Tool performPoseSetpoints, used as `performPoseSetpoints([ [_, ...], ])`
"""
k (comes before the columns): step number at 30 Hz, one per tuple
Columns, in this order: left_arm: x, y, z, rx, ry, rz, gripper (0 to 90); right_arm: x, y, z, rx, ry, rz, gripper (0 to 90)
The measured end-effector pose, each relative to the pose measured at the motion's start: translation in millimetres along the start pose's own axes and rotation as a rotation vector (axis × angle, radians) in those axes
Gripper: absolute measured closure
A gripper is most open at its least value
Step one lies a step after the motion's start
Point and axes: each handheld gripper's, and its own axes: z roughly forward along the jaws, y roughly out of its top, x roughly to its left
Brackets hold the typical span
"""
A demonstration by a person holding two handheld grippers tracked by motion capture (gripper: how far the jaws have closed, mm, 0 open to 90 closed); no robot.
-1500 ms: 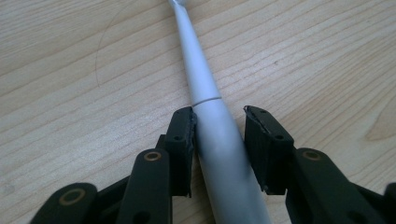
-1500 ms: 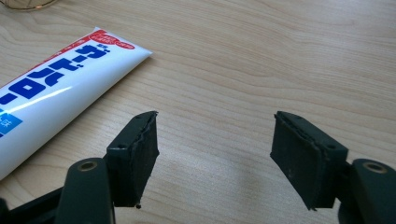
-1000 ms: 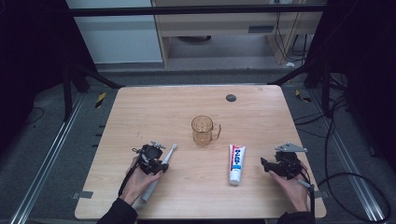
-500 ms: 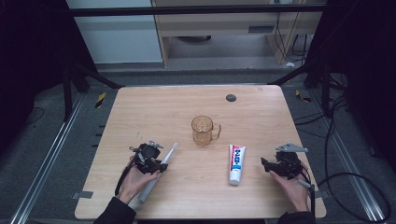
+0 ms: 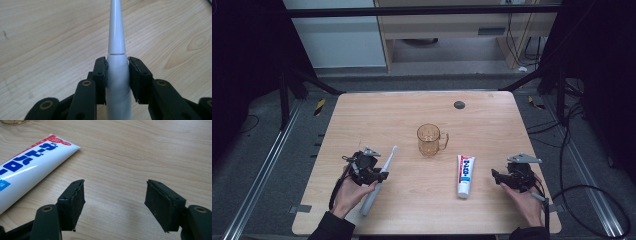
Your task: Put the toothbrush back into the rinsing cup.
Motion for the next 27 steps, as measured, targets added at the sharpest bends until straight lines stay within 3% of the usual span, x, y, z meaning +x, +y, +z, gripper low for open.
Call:
performPoseSetpoints([
  [14,-9.2,5.7,-37.3,-0.167,0.011,0.028,67.9,-0.2,-0.5,-0.5,-0.003,0.000,0.007,32.1],
  [27,-4.8,17.8,-55.8,-0.309,0.076,0.019,67.9,-0.1,-1.7,-1.2,-0.008,-0.005,0.008,30.5],
])
